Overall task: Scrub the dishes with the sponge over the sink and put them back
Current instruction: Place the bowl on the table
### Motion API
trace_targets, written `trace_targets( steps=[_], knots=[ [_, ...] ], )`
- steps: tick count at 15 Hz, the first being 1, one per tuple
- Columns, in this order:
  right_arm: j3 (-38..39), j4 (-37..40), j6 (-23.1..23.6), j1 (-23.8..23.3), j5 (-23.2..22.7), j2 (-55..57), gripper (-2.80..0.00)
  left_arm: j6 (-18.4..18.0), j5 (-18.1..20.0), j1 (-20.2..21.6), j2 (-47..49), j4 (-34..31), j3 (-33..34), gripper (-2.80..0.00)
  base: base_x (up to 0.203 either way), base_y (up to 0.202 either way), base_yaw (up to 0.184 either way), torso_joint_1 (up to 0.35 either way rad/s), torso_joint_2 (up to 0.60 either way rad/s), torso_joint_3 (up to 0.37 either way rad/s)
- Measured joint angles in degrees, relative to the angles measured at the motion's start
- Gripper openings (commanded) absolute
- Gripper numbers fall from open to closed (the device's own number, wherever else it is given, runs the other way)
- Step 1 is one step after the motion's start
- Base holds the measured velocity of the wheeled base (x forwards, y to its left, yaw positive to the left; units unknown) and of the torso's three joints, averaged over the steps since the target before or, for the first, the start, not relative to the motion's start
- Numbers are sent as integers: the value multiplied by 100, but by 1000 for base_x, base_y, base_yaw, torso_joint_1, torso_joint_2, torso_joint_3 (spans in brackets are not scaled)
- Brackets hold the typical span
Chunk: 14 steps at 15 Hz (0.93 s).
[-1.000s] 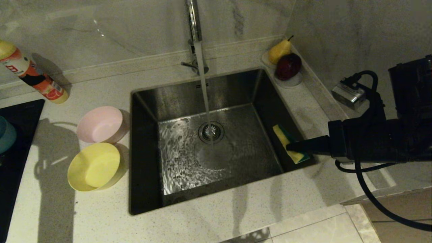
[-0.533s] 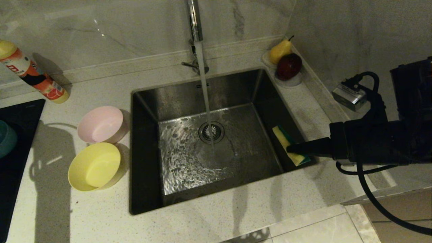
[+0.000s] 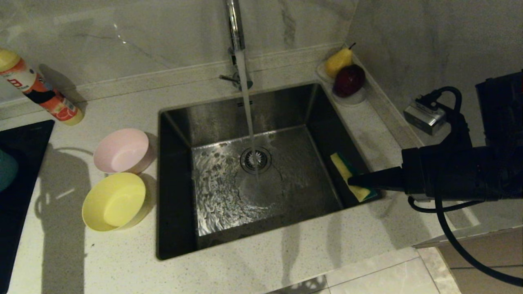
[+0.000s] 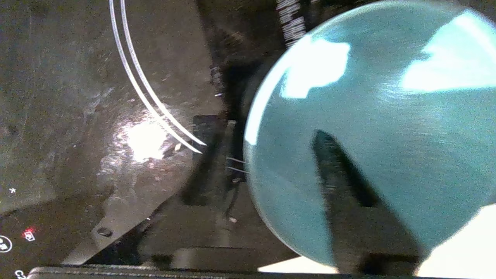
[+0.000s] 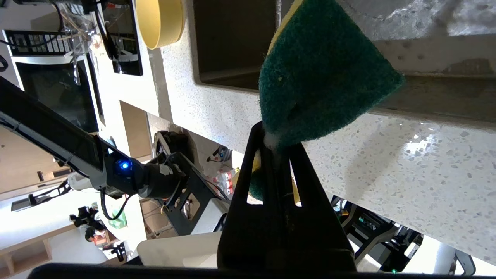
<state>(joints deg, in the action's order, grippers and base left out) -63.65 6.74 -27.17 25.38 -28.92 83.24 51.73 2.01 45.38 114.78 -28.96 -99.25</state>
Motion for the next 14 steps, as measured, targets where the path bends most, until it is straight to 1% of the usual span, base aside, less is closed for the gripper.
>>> trace_targets(
  steps=[4, 8, 9, 11, 12, 14],
  knots=[
    [0, 0, -1, 2, 0, -61, -280, 10, 7, 21, -376, -6, -116, 0, 0, 0, 0, 0, 0, 0],
    [1, 0, -2, 0, 1, -85, -280, -37, 3, 28, -1232, -27, -312, 0, 0, 0, 0, 0, 0, 0],
    [1, 0, -2, 0, 7, -80, -280, -74, 2, 31, -1446, -83, -394, -280, 0, 0, 0, 0, 0, 0],
    [1, 0, -6, 0, 9, -79, -280, -241, 67, 26, -1796, -518, -712, -280, 0, 0, 0, 0, 0, 0],
    [1, 0, -5, 0, 9, -79, -280, -415, 248, -10, -1961, -771, -847, -280, 0, 0, 0, 0, 0, 0],
    [-22, 0, -3, 0, 9, -79, -280, -867, 853, -226, -2299, -978, -918, -280, 0, 0, 0, 0, 0, 0]
  ],
)
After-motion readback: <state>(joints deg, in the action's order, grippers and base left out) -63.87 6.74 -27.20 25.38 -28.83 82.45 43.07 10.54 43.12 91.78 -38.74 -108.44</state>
